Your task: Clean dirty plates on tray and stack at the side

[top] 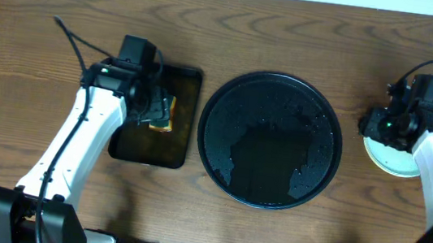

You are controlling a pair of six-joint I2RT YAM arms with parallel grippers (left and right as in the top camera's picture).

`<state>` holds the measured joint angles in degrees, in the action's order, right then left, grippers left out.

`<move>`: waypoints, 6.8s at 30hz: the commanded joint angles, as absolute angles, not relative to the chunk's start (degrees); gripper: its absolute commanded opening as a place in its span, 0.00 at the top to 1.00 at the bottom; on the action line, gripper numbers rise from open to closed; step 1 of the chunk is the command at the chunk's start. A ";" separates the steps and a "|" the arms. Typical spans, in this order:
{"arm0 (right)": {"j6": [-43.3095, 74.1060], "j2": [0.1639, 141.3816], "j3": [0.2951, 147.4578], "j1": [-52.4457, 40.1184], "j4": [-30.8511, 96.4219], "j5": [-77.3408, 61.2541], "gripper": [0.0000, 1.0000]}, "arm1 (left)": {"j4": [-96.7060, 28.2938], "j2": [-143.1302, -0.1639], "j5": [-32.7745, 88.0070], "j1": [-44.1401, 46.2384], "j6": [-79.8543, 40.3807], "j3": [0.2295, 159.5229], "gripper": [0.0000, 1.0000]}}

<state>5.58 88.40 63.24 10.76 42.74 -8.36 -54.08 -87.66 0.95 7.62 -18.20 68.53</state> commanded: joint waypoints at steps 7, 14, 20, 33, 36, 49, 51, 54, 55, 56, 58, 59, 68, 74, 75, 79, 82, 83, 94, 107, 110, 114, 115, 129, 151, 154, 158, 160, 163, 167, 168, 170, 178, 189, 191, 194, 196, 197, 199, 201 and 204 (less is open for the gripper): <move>4.64 71.55 63.24 7.11 49.98 -4.19 0.01 | -58.46 -81.76 1.04 1.87 -18.79 65.76 0.21; 4.64 59.72 55.51 1.21 46.87 -2.76 0.01 | -48.88 -62.78 1.06 4.14 -17.15 53.12 0.20; 4.64 49.19 48.07 -1.15 44.12 -0.03 0.01 | -43.51 -43.00 1.02 6.96 -15.31 42.83 0.20; 4.62 44.91 46.81 -1.15 49.12 -0.25 0.01 | -44.07 -31.16 0.82 7.01 -15.29 41.28 0.20; 4.62 44.91 46.81 -1.15 49.63 -0.25 0.01 | -44.05 -31.31 0.82 7.01 -15.27 41.30 0.20; 4.54 44.73 46.81 -1.15 49.98 -0.16 0.01 | -44.07 -31.31 0.82 7.01 -15.29 41.28 0.20; 3.29 43.97 46.74 -1.06 50.59 1.58 0.01 | -44.07 -31.31 0.82 7.01 -15.29 41.30 0.20; 3.29 41.52 46.11 -1.08 48.53 1.39 0.01 | -44.07 -31.31 0.82 7.01 -15.29 41.28 0.20; 3.14 40.27 45.56 -1.17 47.05 1.21 0.01 | -44.07 -31.31 0.82 7.01 -15.29 41.30 0.20; 2.85 38.79 44.71 -1.17 44.95 0.91 0.01 | -44.07 -31.31 0.82 6.98 -15.29 41.28 0.20; 2.87 35.18 41.93 -1.17 39.29 0.19 0.01 | -44.07 -31.31 0.82 7.01 -15.29 41.28 0.20; 2.87 33.21 40.01 -1.17 36.03 -0.51 0.01 | -44.07 -31.31 0.82 7.01 -15.29 41.28 0.20; 2.76 12.47 16.99 -1.87 2.00 -3.42 0.01 | -44.07 -31.31 0.82 6.98 -15.29 41.30 0.20; 1.61 3.55 3.01 -2.70 -14.85 -3.49 0.01 | -44.07 -31.31 0.82 7.01 -15.29 41.30 0.20; 1.61 2.57 1.21 -2.72 -16.23 -3.49 0.01 | -44.07 -31.31 0.82 7.01 -15.29 41.30 0.20; 1.41 0.27 0.30 -2.70 -9.10 -3.29 0.01 | -44.07 -31.31 0.82 7.01 -15.29 41.30 0.20; 1.02 0.27 0.32 -2.72 -2.52 -3.29 0.01 | -44.07 -31.31 0.82 7.01 -15.29 41.30 0.20; 1.02 0.27 0.32 -2.72 0.12 -3.29 0.01 | -44.07 -31.31 0.82 7.01 -15.29 41.28 0.20; 1.19 0.32 0.32 -2.70 4.03 -3.27 0.01 | -44.07 -31.31 0.82 7.01 -15.29 41.30 0.20; 1.21 0.38 0.32 -2.70 4.05 -3.27 0.01 | -44.07 -31.31 0.82 7.01 -15.29 41.28 0.20; 1.19 0.38 0.32 -2.70 4.05 -3.27 0.01 | -44.07 -31.31 0.82 7.01 -15.29 41.28 0.20; 1.19 0.38 0.32 -2.70 4.05 -3.27 0.01 | -44.07 -31.31 0.82 7.01 -15.29 41.30 0.20; 1.19 0.38 0.32 -2.70 4.05 -3.27 0.01 | -44.07 -31.31 0.82 7.01 -15.29 41.28 0.20; 1.21 0.38 0.32 -2.70 4.05 -3.27 0.01 | -46.33 -28.05 -0.91 5.34 -13.96 39.83 0.20; 1.19 0.38 0.32 -2.70 4.05 -3.27 0.01 | 2.59 -0.08 -0.38 0.54 -10.66 0.80 0.20; 1.19 0.38 0.32 -2.70 4.05 -3.27 0.01 | 3.97 -0.08 1.30 0.54 -4.51 0.23 0.19; 1.19 0.38 0.32 -2.70 4.05 -3.27 0.01 | -2.50 -0.08 2.57 0.54 -1.69 0.23 0.20; 1.19 0.38 0.32 -2.70 4.05 -3.27 0.01 | -3.88 -0.34 2.57 0.54 -3.31 0.23 0.19; 1.19 0.38 0.32 -2.70 4.05 -3.27 0.01 | -3.86 -0.34 2.52 0.56 -3.46 0.25 0.20; 1.21 0.38 0.32 -2.70 4.05 -3.27 0.01 | -3.86 -0.36 2.52 0.56 -3.46 0.25 0.20; 1.21 0.38 0.32 -2.70 4.05 -3.27 0.01 | -3.86 -0.36 2.52 0.56 -3.46 0.25 0.20; 1.21 0.38 0.32 -2.70 4.05 -3.27 0.01 | -3.86 -0.36 2.52 0.56 -3.46 0.25 0.19; 1.19 0.38 0.32 -2.70 4.05 -3.27 0.01 | -3.86 -0.38 2.52 0.56 -3.46 0.25 0.20; 1.19 0.38 0.32 -2.70 4.05 -3.27 0.01 | -3.86 -0.38 2.52 0.56 -3.46 0.25 0.20; 1.21 0.38 0.32 -2.70 4.05 -3.27 0.01 | -3.86 -0.38 2.52 0.56 -3.46 0.25 0.19; 1.19 0.38 0.32 -2.70 4.05 -3.27 0.01 | -3.86 -0.38 2.52 0.56 -3.46 0.25 0.20; 1.19 0.38 0.32 -2.70 4.05 -3.27 0.01 | -3.86 -0.38 2.52 0.56 -3.46 0.25 0.20; 1.19 0.38 0.32 -2.70 4.05 -3.27 0.01 | -3.86 -0.38 2.52 0.56 -3.46 0.25 0.20; 1.21 0.38 0.32 -2.70 4.05 -3.27 0.01 | -3.86 -0.38 2.52 0.56 -3.46 0.25 0.20; 1.19 0.38 0.32 -2.70 4.05 -3.27 0.01 | -3.86 -0.38 2.52 0.56 -3.46 0.25 0.20; 1.19 0.38 0.32 -2.70 4.05 -3.27 0.01 | -3.86 -0.38 2.52 0.56 -3.46 0.25 0.20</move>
